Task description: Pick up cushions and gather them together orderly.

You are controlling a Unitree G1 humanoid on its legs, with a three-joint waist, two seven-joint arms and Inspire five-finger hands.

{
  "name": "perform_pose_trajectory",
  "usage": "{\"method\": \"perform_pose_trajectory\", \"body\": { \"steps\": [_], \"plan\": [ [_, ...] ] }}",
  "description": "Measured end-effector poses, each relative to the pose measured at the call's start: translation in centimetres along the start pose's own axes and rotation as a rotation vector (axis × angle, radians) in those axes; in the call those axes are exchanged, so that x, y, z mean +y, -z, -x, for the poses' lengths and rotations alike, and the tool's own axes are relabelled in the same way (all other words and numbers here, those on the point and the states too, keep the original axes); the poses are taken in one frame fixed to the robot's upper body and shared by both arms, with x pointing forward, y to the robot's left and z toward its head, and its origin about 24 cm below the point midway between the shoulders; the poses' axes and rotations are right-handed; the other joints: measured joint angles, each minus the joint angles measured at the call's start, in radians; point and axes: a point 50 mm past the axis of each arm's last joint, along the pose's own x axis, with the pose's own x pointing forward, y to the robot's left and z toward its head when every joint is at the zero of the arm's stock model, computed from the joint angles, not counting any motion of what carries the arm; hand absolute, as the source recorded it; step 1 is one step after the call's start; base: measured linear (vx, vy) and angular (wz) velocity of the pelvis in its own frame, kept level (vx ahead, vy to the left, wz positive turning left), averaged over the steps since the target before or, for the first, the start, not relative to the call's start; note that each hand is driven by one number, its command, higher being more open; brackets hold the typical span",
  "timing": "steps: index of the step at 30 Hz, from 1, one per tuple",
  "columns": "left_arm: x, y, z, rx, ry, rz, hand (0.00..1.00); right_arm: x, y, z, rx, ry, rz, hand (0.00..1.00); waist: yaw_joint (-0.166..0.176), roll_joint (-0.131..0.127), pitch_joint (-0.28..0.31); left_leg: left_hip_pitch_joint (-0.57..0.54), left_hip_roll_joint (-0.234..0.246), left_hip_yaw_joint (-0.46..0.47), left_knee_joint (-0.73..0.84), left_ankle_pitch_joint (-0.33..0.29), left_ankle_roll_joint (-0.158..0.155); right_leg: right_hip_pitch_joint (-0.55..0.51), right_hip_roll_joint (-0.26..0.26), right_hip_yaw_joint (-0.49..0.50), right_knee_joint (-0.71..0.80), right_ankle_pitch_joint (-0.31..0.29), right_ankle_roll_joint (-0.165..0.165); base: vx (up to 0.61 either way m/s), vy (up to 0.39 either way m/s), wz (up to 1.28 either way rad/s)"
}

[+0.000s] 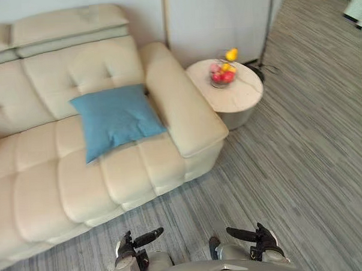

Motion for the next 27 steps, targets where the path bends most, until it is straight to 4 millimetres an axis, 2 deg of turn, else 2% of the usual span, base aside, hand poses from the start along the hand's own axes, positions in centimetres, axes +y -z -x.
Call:
{"method": "perform_pose_trajectory", "body": {
  "steps": [1, 2, 3, 5, 6, 7, 8, 9, 10, 11, 12, 13, 15, 16, 18, 19, 20, 21, 24, 27],
  "plan": [
    [-0.1, 0.0, 0.0, -0.003, 0.004, -0.023, 1.0, -0.1, 0.1, 0.0, 0.004, 0.004, -0.01, 1.0, 0.001, -0.001, 0.0, 0.03, 0.005, 0.041, -0.031, 0.013, -0.022, 0.011, -0.038, -0.105, 0.004, 0.015, -0.011, 0.11, -0.126, -1.08],
    [-0.1, -0.1, 0.0, -0.005, 0.008, -0.031, 1.0, -0.1, 0.1, 0.0, 0.007, 0.007, -0.018, 1.0, 0.001, -0.002, -0.001, 0.044, 0.006, 0.059, -0.046, 0.021, -0.035, 0.013, -0.044, -0.136, 0.003, 0.029, -0.007, 0.14, -0.195, -0.9],
    [-0.4, -0.2, 0.0, -0.005, 0.021, -0.054, 1.0, -0.3, 0.1, 0.0, 0.006, 0.018, -0.037, 1.0, -0.008, -0.002, -0.002, 0.058, 0.013, 0.07, -0.076, 0.046, -0.052, 0.009, -0.019, -0.123, 0.0, 0.031, -0.004, 0.11, -0.189, -0.54],
    [-1.0, -0.4, -0.1, -0.014, 0.053, -0.087, 1.0, -0.9, 0.1, -0.1, 0.01, 0.043, -0.068, 1.0, -0.014, 0.011, 0.005, 0.075, 0.026, 0.061, -0.086, 0.08, -0.063, 0.009, 0.012, -0.103, -0.002, 0.016, -0.026, 0.1, -0.242, -0.5],
    [-1.2, -0.5, -0.1, -0.017, 0.064, -0.103, 1.0, -1.0, 0.1, -0.1, 0.012, 0.049, -0.078, 1.0, -0.015, 0.012, 0.006, 0.072, 0.051, 0.051, -0.041, 0.093, -0.06, 0.011, 0.031, -0.087, -0.001, 0.004, -0.039, 0.13, -0.405, -0.67],
    [-1.2, -0.6, -0.1, -0.02, 0.064, -0.096, 1.0, -1.0, 0.1, -0.1, 0.013, 0.052, -0.088, 1.0, -0.016, 0.019, 0.013, 0.04, 0.111, 0.011, 0.101, 0.101, -0.047, 0.034, 0.063, -0.067, -0.006, -0.01, -0.055, 0.11, -0.361, -0.59],
    [-1.2, -0.8, -0.1, -0.028, 0.062, -0.09, 1.0, -0.8, 0.1, -0.1, 0.013, 0.049, -0.087, 1.0, -0.016, 0.022, 0.019, 0.009, 0.146, -0.034, 0.205, 0.112, -0.012, 0.049, 0.08, -0.057, -0.009, -0.017, -0.063, 0.09, -0.282, -0.63],
    [-1.1, -1.0, -0.1, -0.043, 0.055, -0.086, 1.0, -0.9, 0.1, -0.1, 0.013, 0.05, -0.081, 1.0, -0.009, 0.022, 0.027, -0.05, 0.18, -0.12, 0.358, 0.114, 0.024, 0.071, 0.103, -0.033, -0.007, -0.03, -0.073, 0.07, -0.143, -0.46],
    [-1.1, -1.1, -0.1, -0.046, 0.056, -0.085, 1.0, -0.9, 0.1, -0.1, 0.012, 0.049, -0.079, 1.0, -0.008, 0.024, 0.028, -0.061, 0.182, -0.144, 0.389, 0.105, 0.024, 0.075, 0.108, -0.025, -0.007, -0.035, -0.076, 0.06, -0.096, -0.63],
    [-1.1, -1.2, 0.0, -0.058, 0.058, -0.082, 1.0, -1.0, 0.1, -0.1, 0.014, 0.054, -0.072, 1.0, -0.007, 0.027, 0.029, -0.101, 0.169, -0.22, 0.474, 0.069, 0.006, 0.085, 0.122, 0.005, 0.002, -0.048, -0.085, 0.1, -0.045, -0.89],
    [-1.4, -1.2, 0.0, -0.068, 0.065, -0.079, 1.0, -0.8, 0.1, -0.1, 0.01, 0.051, -0.06, 1.0, -0.006, 0.027, 0.029, -0.148, 0.124, -0.315, 0.514, 0.02, -0.03, 0.092, 0.137, 0.052, 0.009, -0.063, -0.09, 0.07, 0.001, -1.18],
    [-1.7, -1.2, 0.1, -0.068, 0.074, -0.073, 1.0, -0.7, 0.1, -0.1, 0.011, 0.049, -0.057, 1.0, -0.004, 0.024, 0.031, -0.165, 0.09, -0.357, 0.488, 0.005, -0.035, 0.094, 0.147, 0.085, 0.01, -0.064, -0.09, 0.09, 0.032, -1.17],
    [-1.6, -1.2, 0.1, -0.071, 0.069, -0.068, 1.0, -0.6, 0.1, -0.1, 0.011, 0.047, -0.051, 1.0, 0.0, 0.016, 0.035, -0.181, 0.023, -0.434, 0.375, -0.018, -0.04, 0.094, 0.161, 0.157, 0.018, -0.07, -0.086, 0.07, 0.063, -1.01],
    [-1.5, -1.2, 0.1, -0.07, 0.066, -0.063, 1.0, -0.5, 0.0, -0.1, 0.01, 0.048, -0.049, 1.0, 0.0, 0.015, 0.036, -0.187, 0.005, -0.458, 0.348, -0.019, -0.041, 0.094, 0.164, 0.174, 0.021, -0.071, -0.085, 0.12, 0.121, -1.21],
    [-1.5, -1.4, 0.1, -0.074, 0.058, -0.045, 1.0, -0.4, -0.1, -0.1, 0.007, 0.048, -0.041, 1.0, 0.012, 0.005, 0.041, -0.202, -0.105, -0.63, 0.179, -0.016, -0.041, 0.077, 0.169, 0.296, 0.064, -0.091, -0.062, 0.18, 0.224, -1.43],
    [-1.5, -1.3, 0.1, -0.072, 0.059, -0.044, 1.0, -0.4, -0.1, -0.1, 0.006, 0.048, -0.034, 1.0, 0.012, 0.007, 0.04, -0.202, -0.124, -0.671, 0.145, -0.011, -0.037, 0.069, 0.174, 0.325, 0.08, -0.096, -0.047, 0.15, 0.279, -1.28],
    [-1.6, -1.0, 0.2, -0.063, 0.061, -0.04, 1.0, -0.4, -0.2, -0.1, 0.002, 0.049, -0.019, 1.0, 0.014, 0.02, 0.032, -0.2, -0.131, -0.708, 0.093, 0.005, -0.026, 0.055, 0.189, 0.357, 0.099, -0.106, -0.03, 0.12, 0.294, -1.25],
    [-1.4, -0.9, 0.1, -0.056, 0.055, -0.034, 1.0, -0.2, -0.1, -0.1, 0.007, 0.039, 0.001, 1.0, 0.019, 0.02, 0.024, -0.191, -0.128, -0.667, 0.108, 0.037, -0.029, 0.045, 0.199, 0.418, 0.126, -0.122, -0.009, 0.12, 0.299, -1.23],
    [-0.5, -0.7, -0.1, -0.042, 0.036, -0.051, 1.0, 0.3, 0.7, 0.1, 0.03, 0.021, 0.01, 1.0, 0.015, -0.016, -0.002, -0.163, -0.137, -0.575, 0.1, 0.012, -0.002, 0.048, 0.188, 0.501, 0.09, -0.113, 0.014, 0.16, 0.251, -0.89],
    [-0.2, -0.5, -0.1, -0.03, 0.028, -0.058, 1.0, 0.7, 1.1, 0.3, 0.041, 0.012, 0.005, 1.0, 0.016, -0.028, -0.006, -0.117, -0.143, -0.489, 0.081, 0.005, 0.009, 0.062, 0.181, 0.581, 0.061, -0.097, 0.04, 0.12, 0.157, -0.79]
  ]
}}
